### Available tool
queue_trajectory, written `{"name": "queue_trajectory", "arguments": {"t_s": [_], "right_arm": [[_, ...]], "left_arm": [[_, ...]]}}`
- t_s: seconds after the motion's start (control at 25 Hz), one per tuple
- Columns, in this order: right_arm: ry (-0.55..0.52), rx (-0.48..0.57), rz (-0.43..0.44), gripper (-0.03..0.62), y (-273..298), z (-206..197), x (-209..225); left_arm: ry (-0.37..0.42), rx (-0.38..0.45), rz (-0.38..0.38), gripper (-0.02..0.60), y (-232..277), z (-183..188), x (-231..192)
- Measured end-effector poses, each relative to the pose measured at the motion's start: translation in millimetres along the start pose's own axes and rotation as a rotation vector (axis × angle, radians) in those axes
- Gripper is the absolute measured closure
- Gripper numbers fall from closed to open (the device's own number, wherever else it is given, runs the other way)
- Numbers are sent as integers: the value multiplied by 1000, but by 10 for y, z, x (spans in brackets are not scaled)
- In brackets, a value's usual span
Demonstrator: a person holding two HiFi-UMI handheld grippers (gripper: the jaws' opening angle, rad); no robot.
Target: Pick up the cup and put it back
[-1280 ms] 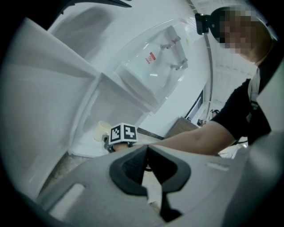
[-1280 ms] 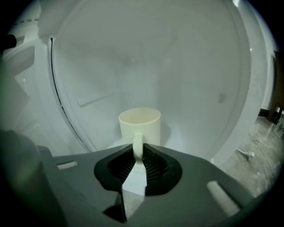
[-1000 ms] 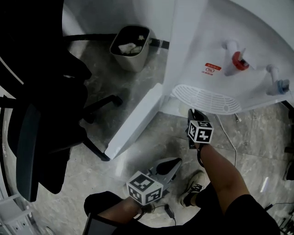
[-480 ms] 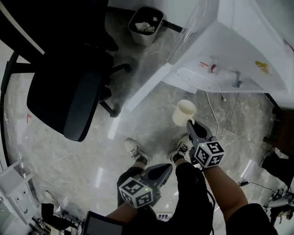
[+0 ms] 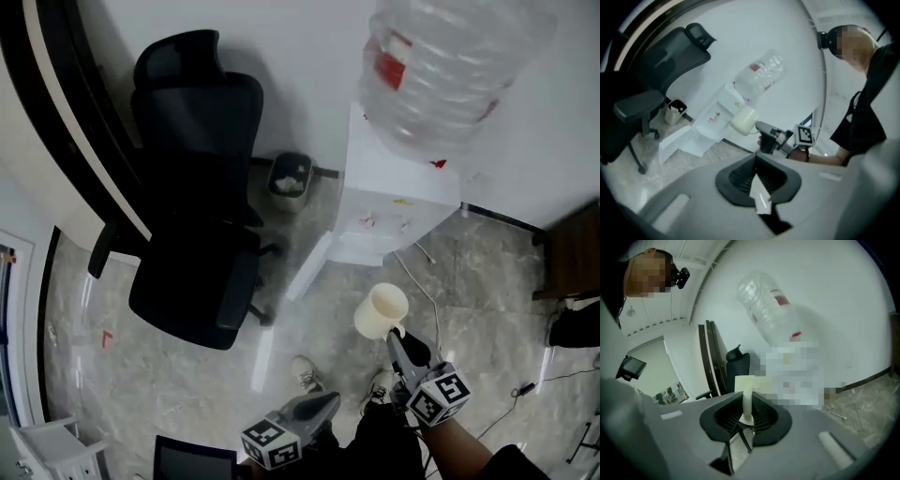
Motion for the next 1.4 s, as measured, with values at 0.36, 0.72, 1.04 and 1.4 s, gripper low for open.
{"name": "queue_trajectory", "arguments": {"t_s": [0.36, 0.72, 1.04, 1.4], "right_arm": [[-52, 137, 83, 545, -1501, 660, -448], [-42, 110, 143, 549, -3123, 509, -372], [-63, 188, 163, 549, -3606, 631, -601], [-76, 309, 102, 549, -3503, 939, -1123]], "left_arm": [[87, 147, 19, 577, -86, -57, 1167], [99, 193, 83, 577, -178, -873, 2138], [165, 211, 68, 577, -394, -908, 2489], [217, 152, -32, 576, -662, -695, 2504]]}}
Point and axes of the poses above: the fingertips, and each gripper's own axes: y forward along the fingers, x to its right, z out of its top, the point moved 4 cm from there along -y, backward along the fingers, and after that the axes turned 12 degrees about x, right-handed, at the moved point
